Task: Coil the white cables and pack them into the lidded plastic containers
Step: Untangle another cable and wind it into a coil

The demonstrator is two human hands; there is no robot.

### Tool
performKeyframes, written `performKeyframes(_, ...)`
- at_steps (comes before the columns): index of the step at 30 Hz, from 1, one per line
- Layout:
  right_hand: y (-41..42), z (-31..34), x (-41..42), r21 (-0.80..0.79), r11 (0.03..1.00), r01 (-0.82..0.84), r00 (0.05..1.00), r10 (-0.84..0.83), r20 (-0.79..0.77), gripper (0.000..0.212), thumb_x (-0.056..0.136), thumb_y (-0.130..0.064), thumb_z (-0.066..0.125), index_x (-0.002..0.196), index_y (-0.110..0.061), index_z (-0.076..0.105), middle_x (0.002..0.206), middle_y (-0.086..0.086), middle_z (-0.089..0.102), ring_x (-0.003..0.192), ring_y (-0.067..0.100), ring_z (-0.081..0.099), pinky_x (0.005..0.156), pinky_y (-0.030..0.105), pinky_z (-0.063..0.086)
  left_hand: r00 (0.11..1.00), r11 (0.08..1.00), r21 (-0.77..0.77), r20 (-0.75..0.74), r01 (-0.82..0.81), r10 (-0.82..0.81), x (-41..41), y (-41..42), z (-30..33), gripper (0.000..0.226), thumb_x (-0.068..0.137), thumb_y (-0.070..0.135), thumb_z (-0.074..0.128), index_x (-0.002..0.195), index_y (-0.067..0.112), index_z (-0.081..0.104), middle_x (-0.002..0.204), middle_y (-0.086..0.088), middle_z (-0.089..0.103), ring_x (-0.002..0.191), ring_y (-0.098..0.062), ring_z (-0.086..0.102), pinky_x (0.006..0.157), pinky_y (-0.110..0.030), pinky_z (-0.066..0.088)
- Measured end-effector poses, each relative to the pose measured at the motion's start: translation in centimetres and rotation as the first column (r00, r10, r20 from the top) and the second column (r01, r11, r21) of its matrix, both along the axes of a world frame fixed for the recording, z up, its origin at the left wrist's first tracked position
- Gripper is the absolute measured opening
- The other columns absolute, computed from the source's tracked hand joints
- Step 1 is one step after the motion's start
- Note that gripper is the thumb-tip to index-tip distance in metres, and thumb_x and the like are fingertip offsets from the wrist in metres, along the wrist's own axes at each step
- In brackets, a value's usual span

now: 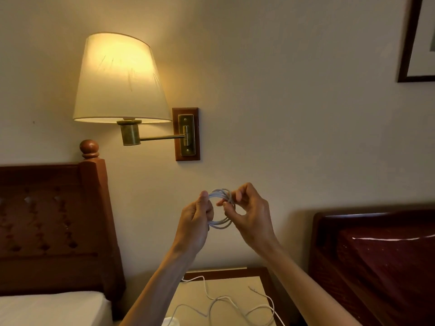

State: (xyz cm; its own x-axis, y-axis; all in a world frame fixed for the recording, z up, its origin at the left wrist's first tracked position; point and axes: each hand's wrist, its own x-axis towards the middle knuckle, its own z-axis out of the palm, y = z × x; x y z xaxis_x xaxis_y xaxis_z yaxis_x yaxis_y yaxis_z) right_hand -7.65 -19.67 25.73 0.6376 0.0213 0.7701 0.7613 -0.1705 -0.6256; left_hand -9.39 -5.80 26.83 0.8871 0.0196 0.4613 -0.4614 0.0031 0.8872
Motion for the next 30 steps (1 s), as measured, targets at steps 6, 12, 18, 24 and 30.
performKeyframes(6, -2.2, 1.7, -0.2, -0.08, 0.936, -0.342, 0.914, 0.312, -0.257, 0.011, 0.092, -0.002, 0.059, 0.098, -0.009, 0.051, 0.099, 0.01, 0.069, 0.096, 0.022, 0.068, 0.084, 0.03, 0.055, 0.999, 1.0, 0.0, -0.029, -0.02, 0.02, 0.4, 1.1, 0.5, 0.047, 0.104, 0.036, 0.029, 0.062, 0.017, 0.039, 0.053, 0.006, 0.027, 0.048, -0.007, 0.023, 0.048, -0.024, 0.022)
performKeyframes(12, -3.4, 2.7, -0.1, -0.152, 0.893, -0.424, 0.877, 0.363, -0.315, 0.017, 0.088, 0.009, 0.058, 0.098, -0.006, 0.059, 0.1, 0.011, 0.072, 0.096, 0.028, 0.07, 0.088, 0.039, 0.057, 0.995, 0.999, -0.02, -0.089, 0.043, -0.044, 0.1, 1.5, 0.3, 0.044, 0.102, 0.041, 0.031, 0.064, 0.019, 0.035, 0.055, 0.006, 0.027, 0.051, -0.011, 0.023, 0.05, -0.025, 0.026)
performKeyframes(18, -3.6, 0.6, 0.1, -0.008, 0.932, -0.361, 0.874, 0.335, -0.352, 0.015, 0.085, 0.013, 0.061, 0.088, -0.002, 0.058, 0.09, 0.013, 0.074, 0.086, 0.027, 0.072, 0.08, 0.035, 0.058, 0.994, 0.994, -0.055, -0.055, 0.096, -0.099, -0.5, 1.9, 0.9, 0.044, 0.102, 0.038, 0.034, 0.062, 0.021, 0.032, 0.059, 0.003, 0.024, 0.055, -0.013, 0.022, 0.054, -0.028, 0.024)
performKeyframes(24, -3.3, -1.0, -0.2, 0.083, 0.919, -0.386, 0.824, 0.384, -0.417, 0.029, 0.091, -0.001, 0.06, 0.119, -0.009, 0.061, 0.099, 0.015, 0.072, 0.093, 0.031, 0.068, 0.087, 0.037, 0.056, 0.994, 0.993, -0.111, -0.1, 0.032, -0.043, 0.5, 1.1, -0.9, 0.044, 0.101, 0.041, 0.035, 0.063, 0.019, 0.037, 0.057, 0.005, 0.027, 0.05, -0.01, 0.024, 0.049, -0.026, 0.024)
performKeyframes(30, -0.6, -2.8, -0.8, 0.107, 0.984, -0.143, 0.907, 0.173, -0.384, 0.015, 0.086, -0.02, 0.07, 0.1, -0.021, 0.075, 0.091, -0.001, 0.076, 0.09, 0.016, 0.071, 0.081, 0.025, 0.057, 0.965, 0.978, -0.182, -0.22, 0.104, -0.144, 0.6, 1.9, -3.3, 0.041, 0.097, 0.044, 0.044, 0.074, 0.011, 0.055, 0.062, -0.001, 0.045, 0.05, -0.01, 0.033, 0.048, -0.024, 0.028)
